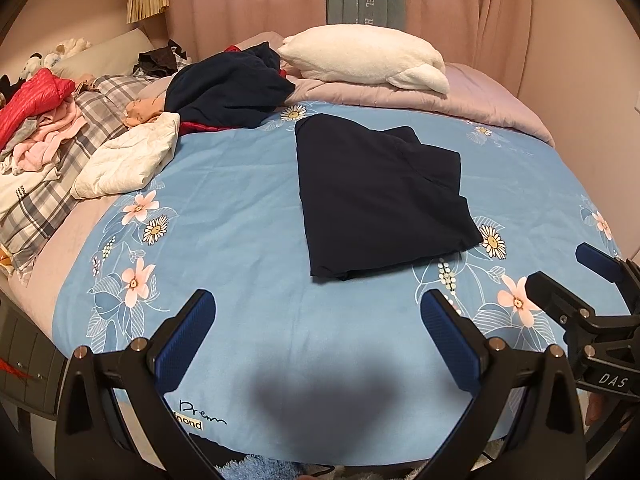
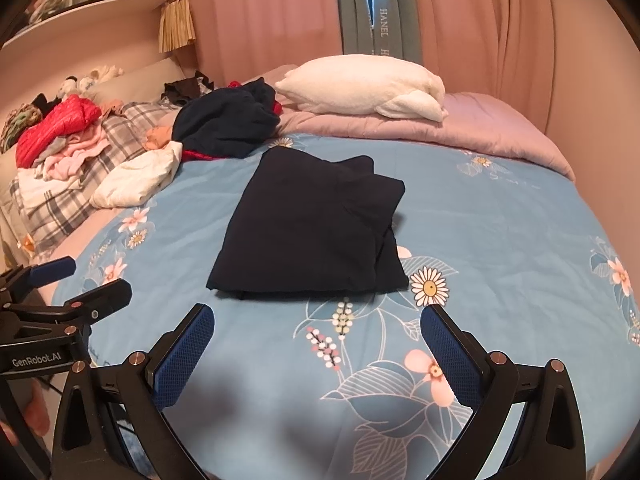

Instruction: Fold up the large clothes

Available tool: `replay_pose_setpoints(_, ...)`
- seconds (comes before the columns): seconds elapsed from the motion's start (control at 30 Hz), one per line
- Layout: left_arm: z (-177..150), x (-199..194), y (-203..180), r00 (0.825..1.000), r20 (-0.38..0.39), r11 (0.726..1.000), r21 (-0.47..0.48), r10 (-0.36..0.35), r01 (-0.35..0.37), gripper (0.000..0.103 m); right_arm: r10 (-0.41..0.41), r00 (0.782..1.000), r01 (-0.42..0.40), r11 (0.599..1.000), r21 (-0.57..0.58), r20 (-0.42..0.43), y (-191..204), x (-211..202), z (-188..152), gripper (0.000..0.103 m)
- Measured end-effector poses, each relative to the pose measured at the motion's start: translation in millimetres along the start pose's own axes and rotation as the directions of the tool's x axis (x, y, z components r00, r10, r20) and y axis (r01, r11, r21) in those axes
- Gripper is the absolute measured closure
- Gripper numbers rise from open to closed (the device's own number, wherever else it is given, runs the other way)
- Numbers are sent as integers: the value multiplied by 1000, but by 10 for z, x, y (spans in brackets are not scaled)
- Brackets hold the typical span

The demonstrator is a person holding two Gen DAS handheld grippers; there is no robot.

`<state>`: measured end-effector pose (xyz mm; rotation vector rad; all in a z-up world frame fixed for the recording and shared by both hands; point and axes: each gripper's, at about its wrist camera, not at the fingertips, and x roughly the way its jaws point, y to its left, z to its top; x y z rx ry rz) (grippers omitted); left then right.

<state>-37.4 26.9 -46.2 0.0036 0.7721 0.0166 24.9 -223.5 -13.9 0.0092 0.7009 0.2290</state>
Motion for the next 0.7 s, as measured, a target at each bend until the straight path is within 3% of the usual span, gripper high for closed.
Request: replay_pose_setpoints(0.7, -7, 11, -10, 1000, 4, 1000, 12, 0, 0, 0, 4, 1000, -4, 1000, -6, -6, 58, 5, -18, 1)
